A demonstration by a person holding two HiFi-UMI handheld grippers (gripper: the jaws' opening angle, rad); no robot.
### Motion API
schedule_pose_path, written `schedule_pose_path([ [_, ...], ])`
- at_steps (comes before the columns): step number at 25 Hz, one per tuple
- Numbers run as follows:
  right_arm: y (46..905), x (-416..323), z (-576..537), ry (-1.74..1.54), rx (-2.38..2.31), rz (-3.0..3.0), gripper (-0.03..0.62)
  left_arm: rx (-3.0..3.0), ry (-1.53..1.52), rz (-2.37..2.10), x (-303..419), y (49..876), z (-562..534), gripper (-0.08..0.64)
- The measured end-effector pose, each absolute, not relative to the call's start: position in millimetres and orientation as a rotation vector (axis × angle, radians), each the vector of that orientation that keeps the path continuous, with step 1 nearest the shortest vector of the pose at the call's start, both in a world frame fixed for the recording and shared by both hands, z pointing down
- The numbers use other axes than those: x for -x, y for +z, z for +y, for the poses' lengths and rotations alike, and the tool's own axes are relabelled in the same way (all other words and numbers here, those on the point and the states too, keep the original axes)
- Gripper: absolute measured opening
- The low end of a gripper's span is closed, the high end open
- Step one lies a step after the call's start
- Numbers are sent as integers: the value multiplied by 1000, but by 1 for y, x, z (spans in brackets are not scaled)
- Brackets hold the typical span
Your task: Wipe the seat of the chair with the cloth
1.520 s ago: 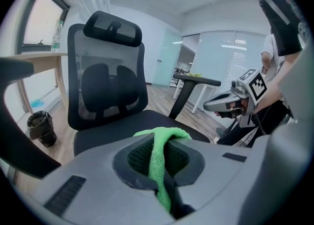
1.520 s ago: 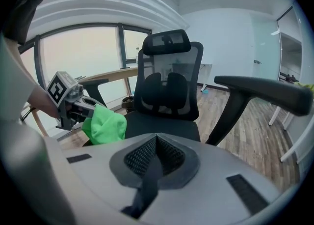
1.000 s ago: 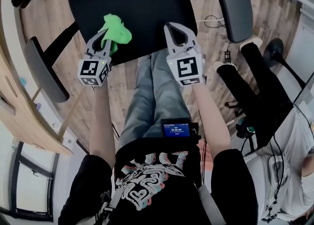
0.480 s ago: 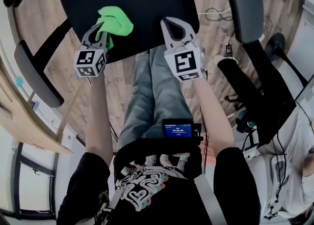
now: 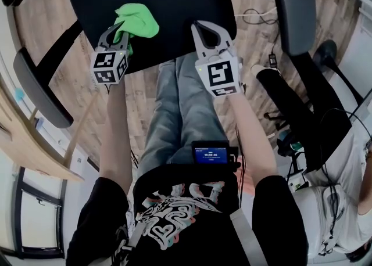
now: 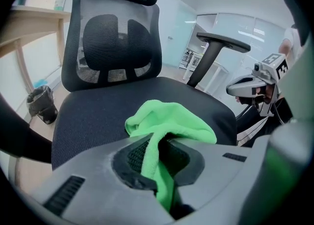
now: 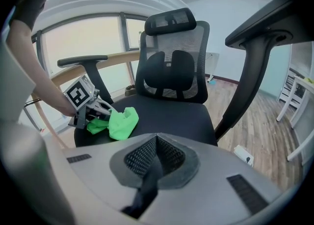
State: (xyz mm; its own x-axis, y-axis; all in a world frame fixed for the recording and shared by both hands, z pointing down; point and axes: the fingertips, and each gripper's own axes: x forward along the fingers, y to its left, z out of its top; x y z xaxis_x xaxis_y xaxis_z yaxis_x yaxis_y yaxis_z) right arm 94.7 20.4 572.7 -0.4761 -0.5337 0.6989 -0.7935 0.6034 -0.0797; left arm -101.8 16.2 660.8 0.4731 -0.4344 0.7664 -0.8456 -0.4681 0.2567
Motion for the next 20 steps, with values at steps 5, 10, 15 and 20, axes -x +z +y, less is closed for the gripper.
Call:
schedule_pose_path([
  [5, 571, -93, 25, 561, -1023, -2167, 2, -2116, 780, -1044, 100, 655, 16, 18],
  [10, 574, -93, 26, 549, -1027, -2190, 2, -2132, 810, -1037, 102, 656, 15, 20],
  [15, 576, -93, 31, 570, -1005, -2168, 2, -2116, 853, -1076, 104, 660, 15, 19],
  [20, 577, -95, 33, 584, -1003, -2153, 2, -2102, 867, -1037, 104, 663, 15, 17],
])
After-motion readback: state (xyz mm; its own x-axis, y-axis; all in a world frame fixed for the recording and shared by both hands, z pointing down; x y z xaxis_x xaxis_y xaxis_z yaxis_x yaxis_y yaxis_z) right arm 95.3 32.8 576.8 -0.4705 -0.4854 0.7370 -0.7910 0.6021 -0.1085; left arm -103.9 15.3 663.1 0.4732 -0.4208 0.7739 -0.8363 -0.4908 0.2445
